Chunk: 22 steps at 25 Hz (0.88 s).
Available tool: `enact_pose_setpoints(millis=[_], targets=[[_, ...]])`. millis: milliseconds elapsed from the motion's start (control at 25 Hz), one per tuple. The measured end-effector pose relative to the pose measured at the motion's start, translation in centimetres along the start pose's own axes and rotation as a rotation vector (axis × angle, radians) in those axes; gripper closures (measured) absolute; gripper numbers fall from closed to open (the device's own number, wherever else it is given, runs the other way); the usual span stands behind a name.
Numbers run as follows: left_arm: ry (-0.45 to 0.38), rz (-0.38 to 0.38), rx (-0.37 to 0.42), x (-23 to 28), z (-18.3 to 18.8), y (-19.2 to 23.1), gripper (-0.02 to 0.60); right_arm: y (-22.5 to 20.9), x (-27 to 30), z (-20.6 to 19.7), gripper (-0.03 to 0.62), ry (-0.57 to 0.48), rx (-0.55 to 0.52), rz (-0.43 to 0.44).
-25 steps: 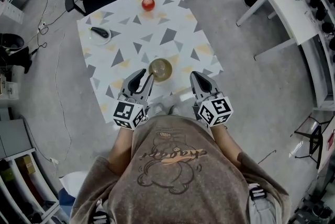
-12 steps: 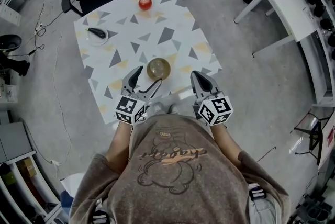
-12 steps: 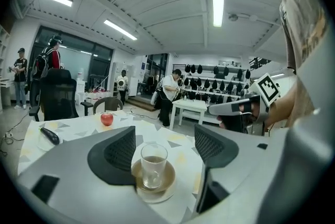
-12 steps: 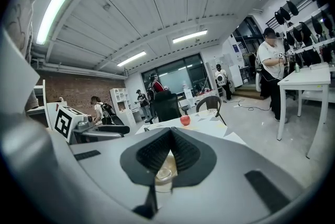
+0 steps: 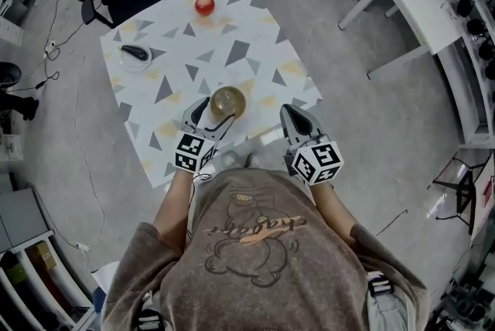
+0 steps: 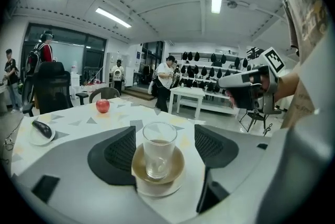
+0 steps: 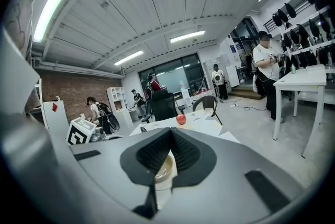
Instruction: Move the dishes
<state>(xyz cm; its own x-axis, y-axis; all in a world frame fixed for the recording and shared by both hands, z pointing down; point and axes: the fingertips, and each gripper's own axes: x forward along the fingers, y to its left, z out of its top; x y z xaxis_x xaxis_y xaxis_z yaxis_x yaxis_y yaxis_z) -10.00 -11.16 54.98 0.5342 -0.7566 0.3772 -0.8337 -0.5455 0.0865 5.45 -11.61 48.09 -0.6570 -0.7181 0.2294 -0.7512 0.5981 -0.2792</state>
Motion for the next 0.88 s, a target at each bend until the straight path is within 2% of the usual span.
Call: enact_pose_setpoints(millis=[280,880], targets=[[0.051,-0.003,-0.013,2.2,-2.5,0.7,0.247,-0.8,0.0,0.1,0.597,0.007,0.007,-0.024],[0.106,-0.034,0.022,5.2,-3.9,1.3,0.248,-2.1,0.2,-0.1,0.597,0.025,0.012,-0.058]])
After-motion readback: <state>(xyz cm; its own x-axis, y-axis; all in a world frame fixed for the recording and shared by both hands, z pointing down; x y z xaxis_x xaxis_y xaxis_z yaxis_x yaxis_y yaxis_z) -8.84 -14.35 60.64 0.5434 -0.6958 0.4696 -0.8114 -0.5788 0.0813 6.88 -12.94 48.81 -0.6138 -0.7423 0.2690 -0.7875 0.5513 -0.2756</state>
